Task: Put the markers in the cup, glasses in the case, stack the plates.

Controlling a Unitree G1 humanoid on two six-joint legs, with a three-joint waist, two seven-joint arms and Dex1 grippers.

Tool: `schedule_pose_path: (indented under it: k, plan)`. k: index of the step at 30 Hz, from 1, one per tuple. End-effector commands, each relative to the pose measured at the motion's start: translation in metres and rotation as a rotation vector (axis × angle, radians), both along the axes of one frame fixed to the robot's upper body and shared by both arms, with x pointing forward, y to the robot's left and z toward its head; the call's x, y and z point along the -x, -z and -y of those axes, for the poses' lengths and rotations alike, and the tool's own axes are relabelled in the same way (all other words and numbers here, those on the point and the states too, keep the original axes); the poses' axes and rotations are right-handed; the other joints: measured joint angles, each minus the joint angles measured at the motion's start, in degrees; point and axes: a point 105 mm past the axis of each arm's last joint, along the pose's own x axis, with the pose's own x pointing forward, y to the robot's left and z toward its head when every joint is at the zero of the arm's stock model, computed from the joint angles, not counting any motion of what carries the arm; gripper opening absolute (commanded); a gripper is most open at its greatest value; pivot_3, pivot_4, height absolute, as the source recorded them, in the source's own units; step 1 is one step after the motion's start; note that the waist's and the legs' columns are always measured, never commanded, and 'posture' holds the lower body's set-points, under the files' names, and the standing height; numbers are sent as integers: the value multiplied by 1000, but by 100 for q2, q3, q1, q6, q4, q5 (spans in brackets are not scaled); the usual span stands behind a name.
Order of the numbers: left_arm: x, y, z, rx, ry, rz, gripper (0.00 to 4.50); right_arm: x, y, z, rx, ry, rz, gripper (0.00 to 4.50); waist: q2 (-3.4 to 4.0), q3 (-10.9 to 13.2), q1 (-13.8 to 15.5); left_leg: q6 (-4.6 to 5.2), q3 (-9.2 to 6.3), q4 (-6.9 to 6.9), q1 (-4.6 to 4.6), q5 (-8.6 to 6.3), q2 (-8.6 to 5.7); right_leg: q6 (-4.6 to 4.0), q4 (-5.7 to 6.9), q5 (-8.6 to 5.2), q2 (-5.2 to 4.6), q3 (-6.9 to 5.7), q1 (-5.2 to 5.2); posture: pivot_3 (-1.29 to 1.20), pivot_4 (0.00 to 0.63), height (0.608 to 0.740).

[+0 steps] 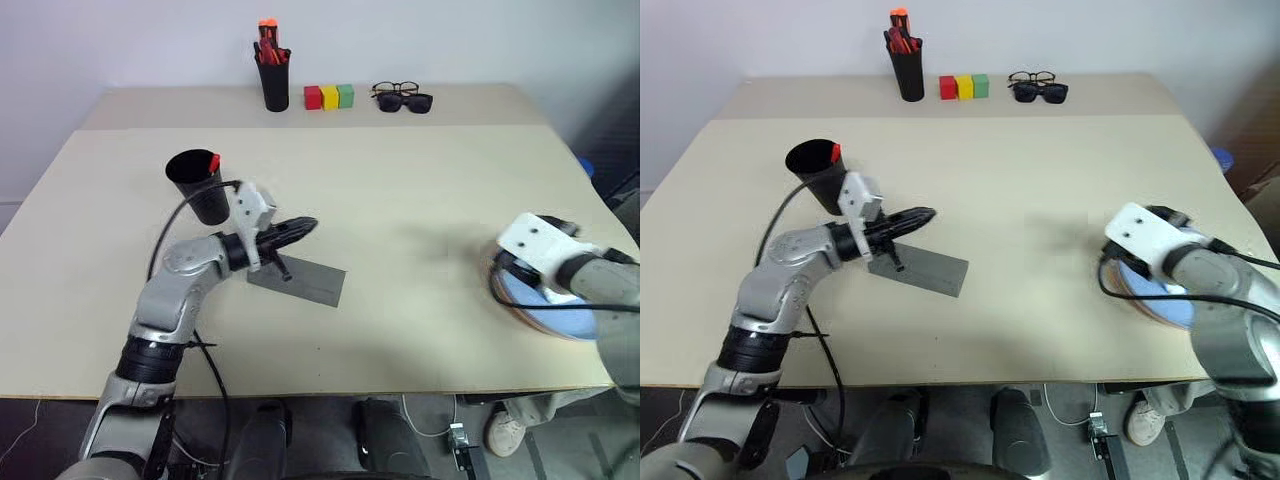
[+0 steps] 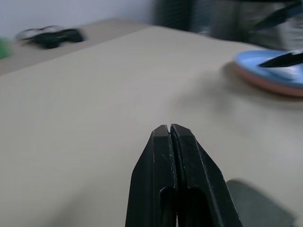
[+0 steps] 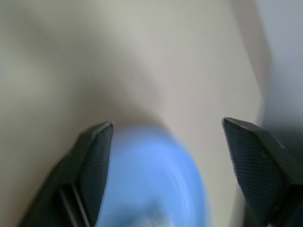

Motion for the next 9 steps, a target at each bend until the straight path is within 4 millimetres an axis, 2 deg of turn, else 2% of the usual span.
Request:
schedule_pose_path:
  k: [1,5,7,9]
  plan:
    - [0,-9,-58,-42,-247,82,0,3,-6,-39,-205,-180,26,3801,2,0,-2,0,0,-5,1,0,1,-1,2,0,2,0,-2,0,150,740]
    - [22,3,-109,-84,-398,36,0,1,5,-53,-290,-265,-26,3801,2,2,55,0,1,5,-9,0,-7,1,-3,1,-9,0,-4,0,150,740]
    - [34,9,-122,-106,-442,21,0,-3,8,-55,-332,-286,-47,3801,1,2,74,0,4,6,-7,0,-12,1,-13,1,-16,-1,3,0,150,740]
    - [42,10,-125,-111,-461,15,0,-7,7,-58,-364,-302,-55,3801,1,2,100,0,4,6,-6,0,-13,-1,-14,0,-19,-1,5,0,150,740]
